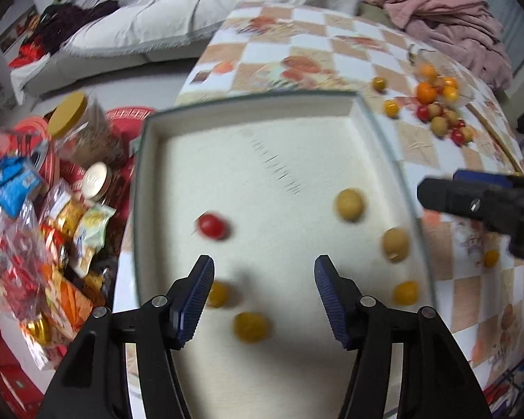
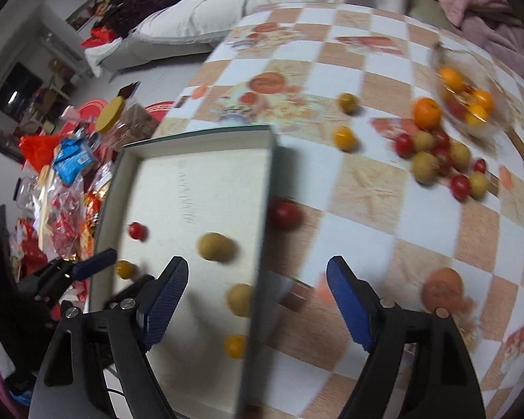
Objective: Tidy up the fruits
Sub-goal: 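Carry both fruits over the white tray and open both tools, then move both open tools back over the fruits on the table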
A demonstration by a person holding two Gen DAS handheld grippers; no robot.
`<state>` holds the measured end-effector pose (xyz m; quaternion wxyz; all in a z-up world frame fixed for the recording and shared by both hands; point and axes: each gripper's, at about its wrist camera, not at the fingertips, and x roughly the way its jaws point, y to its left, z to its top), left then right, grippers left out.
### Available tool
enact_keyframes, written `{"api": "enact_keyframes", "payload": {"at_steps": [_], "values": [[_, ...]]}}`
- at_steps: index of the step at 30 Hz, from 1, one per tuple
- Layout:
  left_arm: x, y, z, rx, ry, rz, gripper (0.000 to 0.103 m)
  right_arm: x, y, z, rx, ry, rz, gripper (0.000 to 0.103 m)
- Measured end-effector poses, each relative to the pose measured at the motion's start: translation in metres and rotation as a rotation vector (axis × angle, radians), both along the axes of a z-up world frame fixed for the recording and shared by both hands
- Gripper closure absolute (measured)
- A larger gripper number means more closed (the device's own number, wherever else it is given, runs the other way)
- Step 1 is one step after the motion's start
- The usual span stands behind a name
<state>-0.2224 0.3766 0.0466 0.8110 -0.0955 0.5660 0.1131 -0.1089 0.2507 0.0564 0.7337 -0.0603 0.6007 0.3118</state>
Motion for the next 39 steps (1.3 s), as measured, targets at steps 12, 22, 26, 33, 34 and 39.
{"api": "enact_keyframes", "payload": {"at_steps": [12, 22, 26, 33, 34, 39], "values": [[0.068, -0.089, 0.026, -0.063, -0.04, -0.162, 0.042, 0.031, -0.127, -0.021, -0.088, 0.03, -0.245, 0.019], [0.131, -0.136, 0.01, -0.059, -0.026, -0.185, 0.042, 0.078, -0.165, -0.022, -0.087, -0.03, -0.287, 0.022], [0.151, -0.144, -0.005, -0.056, -0.014, -0.195, 0.042, 0.1, -0.168, -0.027, -0.072, -0.031, -0.258, 0.042], [0.18, -0.152, -0.021, -0.073, -0.024, -0.197, 0.042, 0.124, -0.16, -0.04, -0.028, -0.022, -0.158, 0.049], [0.183, -0.153, -0.023, -0.074, -0.026, -0.2, 0.042, 0.125, -0.157, -0.041, -0.024, -0.023, -0.146, 0.05], [0.194, -0.152, -0.029, -0.074, -0.022, -0.193, 0.042, 0.136, -0.151, -0.045, 0.004, -0.021, -0.102, 0.055]]}}
